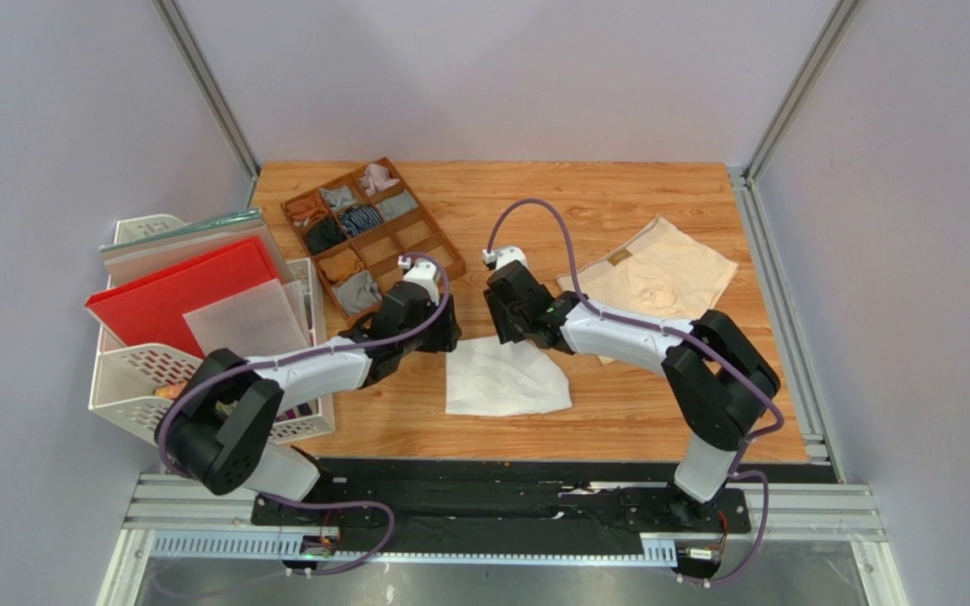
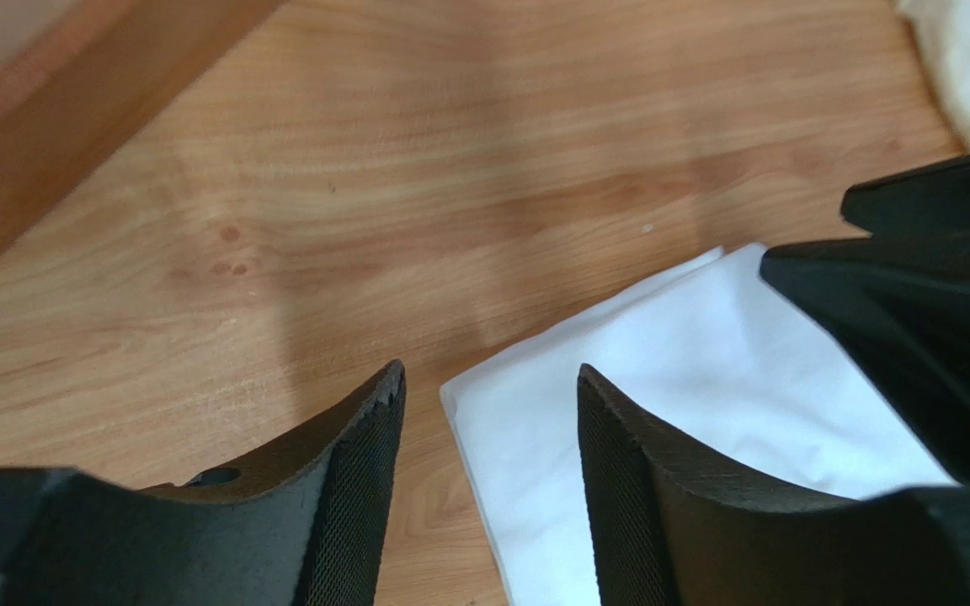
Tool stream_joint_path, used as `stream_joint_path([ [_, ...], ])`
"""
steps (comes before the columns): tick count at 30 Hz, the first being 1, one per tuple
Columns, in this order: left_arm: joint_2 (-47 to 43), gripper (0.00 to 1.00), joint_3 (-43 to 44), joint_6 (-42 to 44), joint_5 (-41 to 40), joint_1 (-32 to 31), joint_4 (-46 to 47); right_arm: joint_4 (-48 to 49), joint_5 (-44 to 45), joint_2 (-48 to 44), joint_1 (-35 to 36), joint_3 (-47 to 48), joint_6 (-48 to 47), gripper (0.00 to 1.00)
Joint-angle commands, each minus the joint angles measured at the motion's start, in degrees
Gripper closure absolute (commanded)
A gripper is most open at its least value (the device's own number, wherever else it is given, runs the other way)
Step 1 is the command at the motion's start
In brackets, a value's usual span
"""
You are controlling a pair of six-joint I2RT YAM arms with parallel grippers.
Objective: Roll the underwear
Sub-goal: Adjust the underwear at the center of the board.
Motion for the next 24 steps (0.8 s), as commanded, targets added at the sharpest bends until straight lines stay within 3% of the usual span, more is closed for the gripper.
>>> stream_joint_path([
  [1, -6.30, 0.41, 3.58, 1.66, -0.10, 0.18, -3.37, -4.12, 2.85, -6.81, 0.04, 1.87, -0.70, 0.57],
  [6, -10.00, 0.40, 2.36, 1.93, 0.51, 0.18, -6.02, -7.12, 2.25, -14.71, 0.04, -3.75, 4.55, 0.61],
  [14, -7.90, 0.36, -1.34, -0.27, 3.58, 0.18, -3.12, -3.70, -8.03, -25.53, 1.26, -17.81, 13.71, 0.66],
  [16, -6.84, 0.31, -0.99, -0.44, 4.29, 0.18, -2.95, -3.34, -8.39, -25.97, 1.71, -19.31, 15.29, 0.66],
  [24, -4.48, 0.28, 0.59, 0.34, 6.92, 0.70, -2.33, -1.41, -9.53, -25.01, 2.41, -23.88, 18.37, 0.71],
])
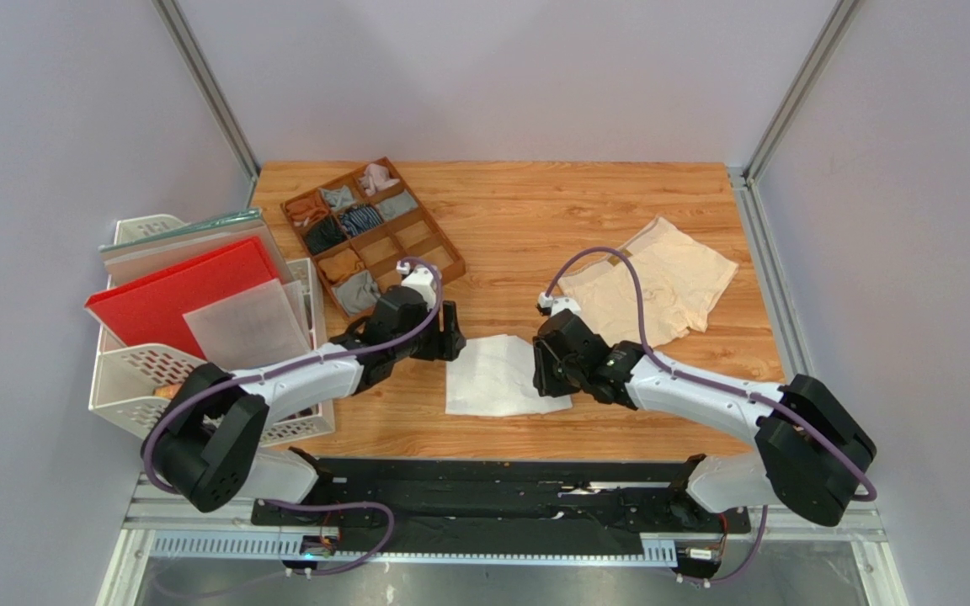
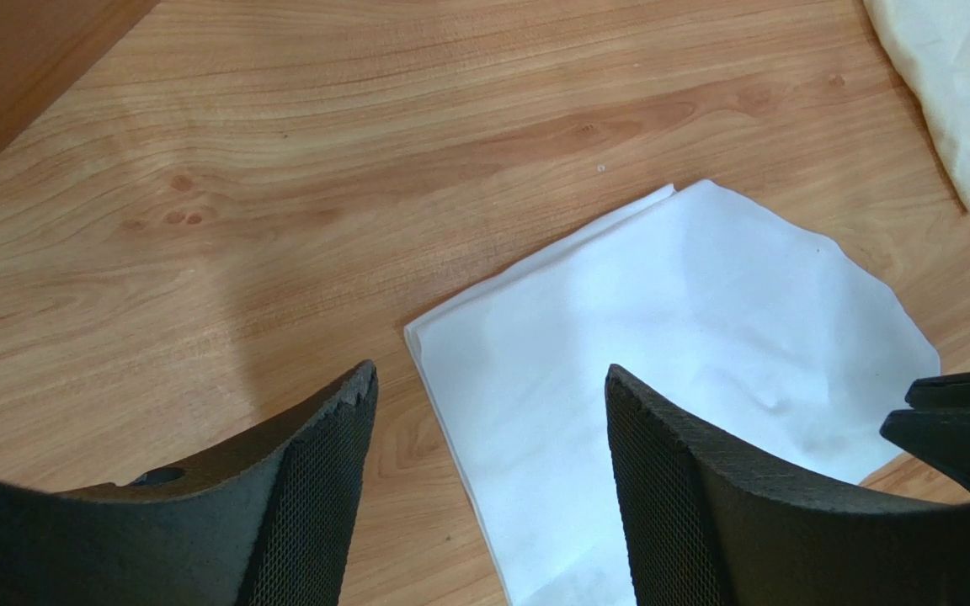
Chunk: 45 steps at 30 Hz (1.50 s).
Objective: Roll the underwear
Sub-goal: Adjust the underwear at the center of the board.
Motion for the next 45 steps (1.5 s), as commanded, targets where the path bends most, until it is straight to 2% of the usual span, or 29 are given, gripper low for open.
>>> stream_joint_path([
  [1, 1.96, 0.28, 1.93, 1.11, 3.04, 0.86, 1.84, 3.88, -1.38, -0.27, 0.77, -1.14, 3.29, 0.71],
  [5, 3.80, 0.27, 2.72, 3.57, 7.15, 2.79, 4.30, 4.50, -1.47, 0.61, 1.04, -2.01, 3.73, 0.73],
  [17, 11.10, 0.29, 6.06, 8.23, 12.35, 4.64, 6.85, 6.08, -1.29, 3.69, 1.04, -3.16, 4.43, 0.73],
  [30, 13.73, 0.36, 6.58, 10.25, 9.90, 5.08, 4.93, 6.43, -1.29, 4.74, 0.95, -3.07, 4.43, 0.73],
  [33, 14.61, 0.41, 7.46, 10.43, 10.42, 5.25, 3.96, 6.26, -1.38, 4.92, 0.95, -2.98, 4.43, 0.73],
  [38, 14.79, 0.57, 6.94, 9.82, 11.65, 5.25, 3.69, 6.26, -1.46, 5.18, 1.04, -2.81, 4.26, 0.73],
  [41, 14.88, 0.60, 6.41, 9.38, 12.27, 5.25, 3.43, 6.17, -1.38, 5.18, 1.04, -2.63, 4.26, 0.73],
  [45, 14.53, 0.60, 6.59, 9.38, 11.83, 5.25, 1.41, 6.08, -1.47, 4.92, 1.04, -2.46, 4.09, 0.73],
])
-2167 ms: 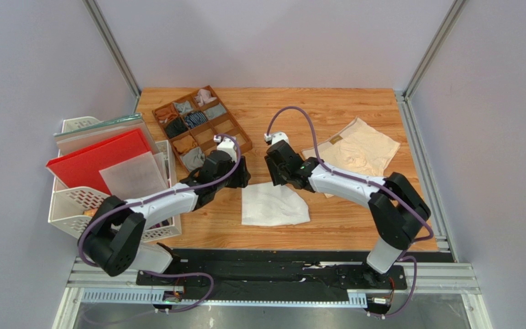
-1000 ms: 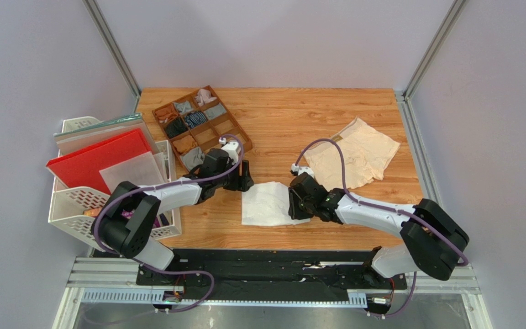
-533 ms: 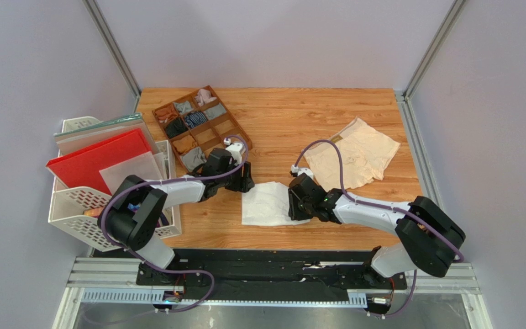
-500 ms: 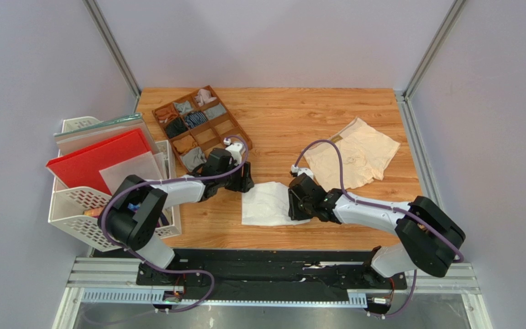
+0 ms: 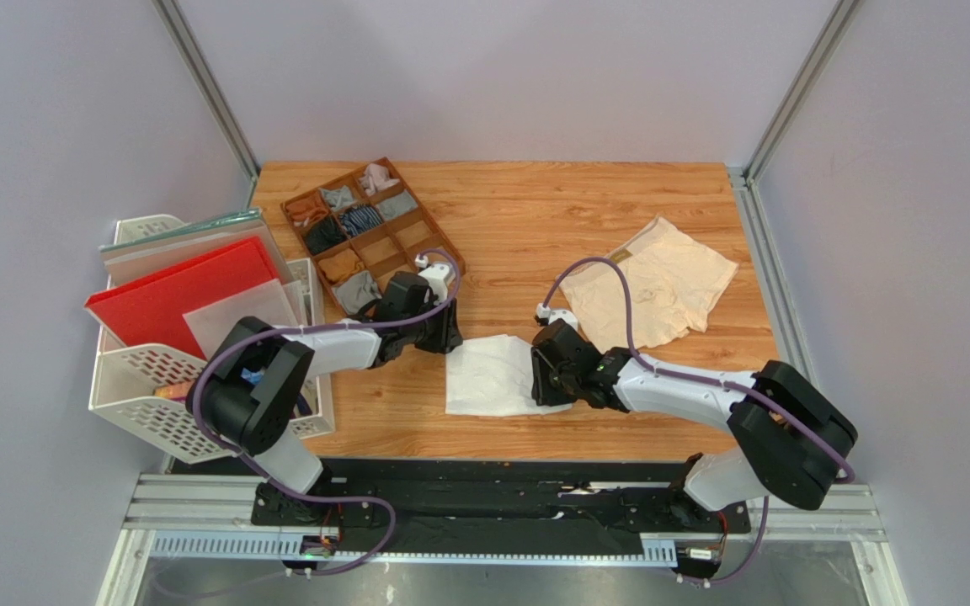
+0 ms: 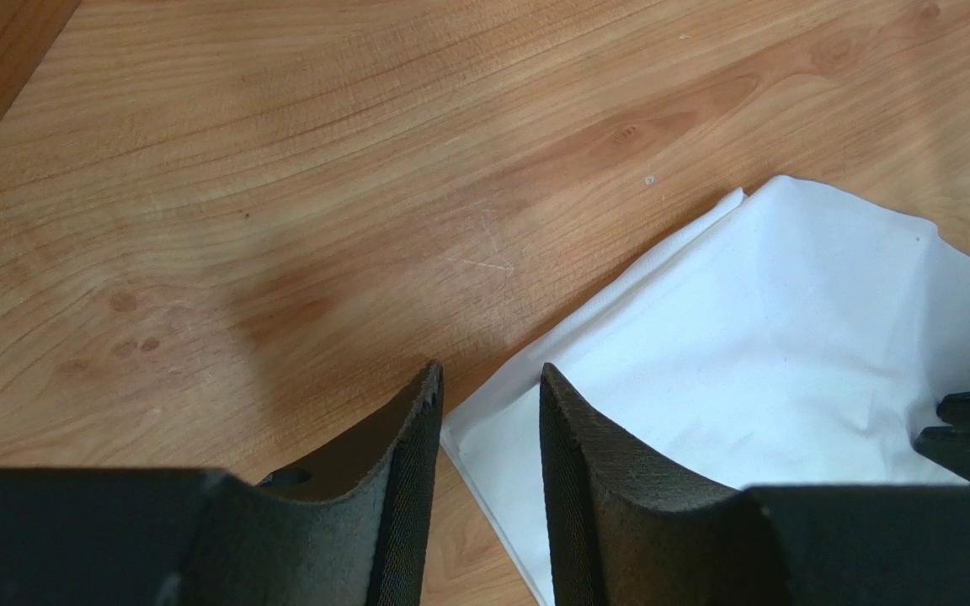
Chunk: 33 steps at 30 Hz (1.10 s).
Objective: Roll the underwear
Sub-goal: Adjust the underwear at the center of the board.
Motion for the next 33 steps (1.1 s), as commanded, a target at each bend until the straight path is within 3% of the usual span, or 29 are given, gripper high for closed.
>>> stream_joint_path([
  [1, -0.60, 0.60, 0.84, 0.48, 0.34, 0.36, -2.39, 1.51, 0.17, 0.07, 0.25, 0.63, 0.26, 0.73],
  [14, -1.83, 0.62, 0.57, 0.57, 0.33, 0.36, -4.51, 1.51, 0.09, 1.21, 0.25, 1.33, 0.08, 0.73],
  [17, -1.48, 0.75, 0.57, 0.30, 0.24, 0.36, -3.98, 1.51, -0.09, 1.39, 0.25, 1.50, -0.09, 0.73],
  [21, -1.57, 1.00, 0.57, 0.30, -0.11, 0.36, -4.33, 0.90, 0.09, 1.21, 0.34, 2.03, -0.27, 0.72],
  [29, -2.88, 1.00, 1.45, 0.92, 1.56, 0.36, -5.74, -6.57, 2.90, -3.53, 0.78, 7.83, -2.82, 0.66],
  [33, -4.02, 1.00, 1.98, 1.80, 3.31, 0.36, -6.88, -4.47, 0.97, -4.59, 1.48, 8.71, -1.94, 0.67],
])
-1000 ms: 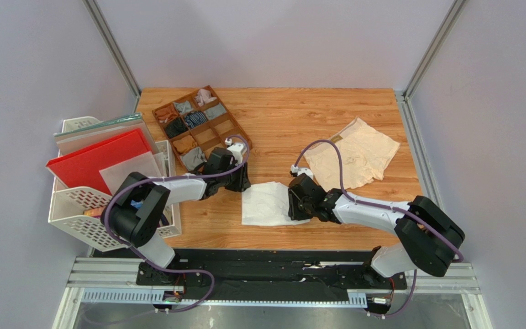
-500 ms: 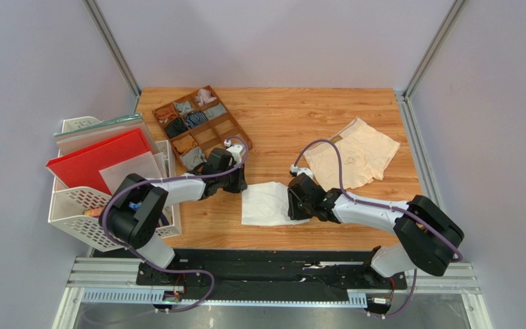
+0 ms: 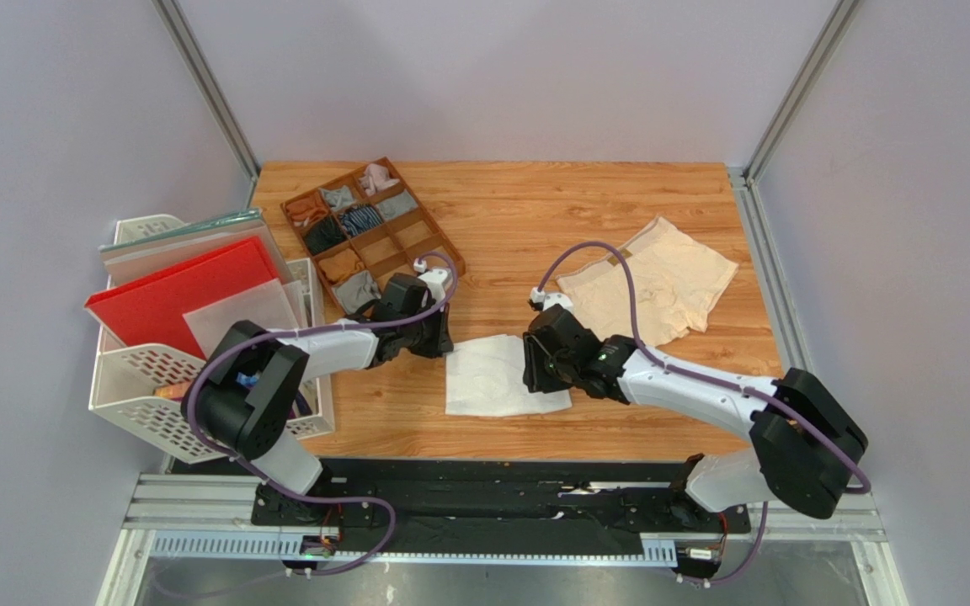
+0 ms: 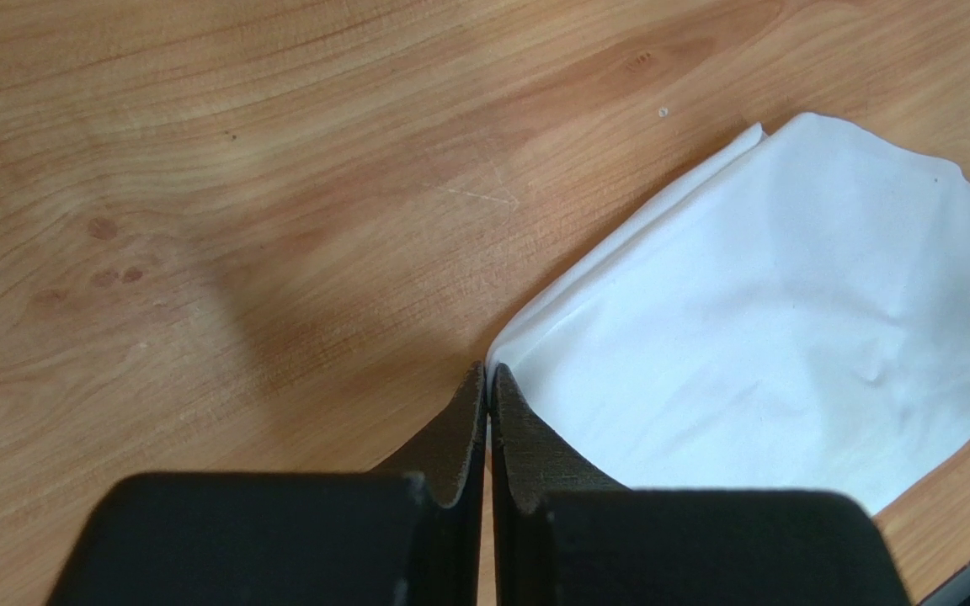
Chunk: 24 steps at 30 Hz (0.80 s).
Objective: Roll the underwear
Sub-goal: Adjust the underwear at the center of the board, then fold the underwear at the center of the board.
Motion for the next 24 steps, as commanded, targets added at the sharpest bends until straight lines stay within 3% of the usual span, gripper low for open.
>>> stream_joint_path([
  [1, -2.95, 1.00, 2.05, 2.15, 2.55, 0.14, -1.96, 2.07, -0.93, -1.86, 0.95, 2.51, -0.13, 0.67],
  [8, -6.12, 1.00, 0.91, 3.12, 4.13, 0.14, -0.91, 9.98, -5.42, 4.90, 2.18, 2.85, 2.07, 0.69],
  [24, -4.10, 1.00, 2.39, 2.94, 5.19, 0.14, 1.11, 9.28, -1.21, 16.07, 2.28, 6.89, 1.11, 0.70],
])
